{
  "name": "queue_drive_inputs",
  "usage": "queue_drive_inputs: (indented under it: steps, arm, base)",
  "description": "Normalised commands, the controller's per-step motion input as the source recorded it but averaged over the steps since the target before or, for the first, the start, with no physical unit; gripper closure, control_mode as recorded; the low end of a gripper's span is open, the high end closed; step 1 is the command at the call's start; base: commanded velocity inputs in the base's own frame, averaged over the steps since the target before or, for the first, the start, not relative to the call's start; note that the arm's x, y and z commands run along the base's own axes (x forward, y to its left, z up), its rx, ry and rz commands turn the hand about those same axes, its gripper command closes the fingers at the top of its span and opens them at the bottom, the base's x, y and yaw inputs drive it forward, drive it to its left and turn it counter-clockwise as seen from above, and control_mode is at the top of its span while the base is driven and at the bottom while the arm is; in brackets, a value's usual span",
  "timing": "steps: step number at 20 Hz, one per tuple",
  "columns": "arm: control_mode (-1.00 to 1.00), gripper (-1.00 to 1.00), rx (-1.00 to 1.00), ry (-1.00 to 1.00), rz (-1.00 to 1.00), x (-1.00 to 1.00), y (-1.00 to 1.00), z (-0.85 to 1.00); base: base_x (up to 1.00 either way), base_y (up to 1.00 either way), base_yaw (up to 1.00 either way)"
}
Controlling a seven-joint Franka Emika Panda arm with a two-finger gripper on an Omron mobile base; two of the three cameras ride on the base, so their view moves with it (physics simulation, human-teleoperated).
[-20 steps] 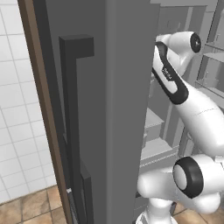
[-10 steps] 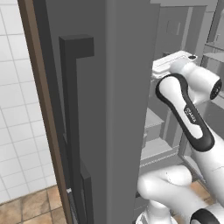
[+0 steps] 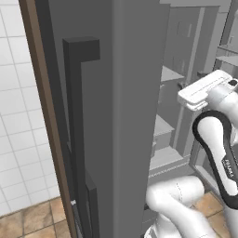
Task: Place the mustard and ketchup from the counter to the top shelf of the fridge. If the existing items in the fridge are on the top shelf, move them to other shelves.
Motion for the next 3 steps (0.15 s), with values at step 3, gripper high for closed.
queue_drive_inputs:
  steps: [3]
  arm:
    - [-1.00, -1.00, -0.21, 0.00, 0.02, -1.00, -0.13, -0.09]
  base:
    - [0.00, 0.00, 0.00]
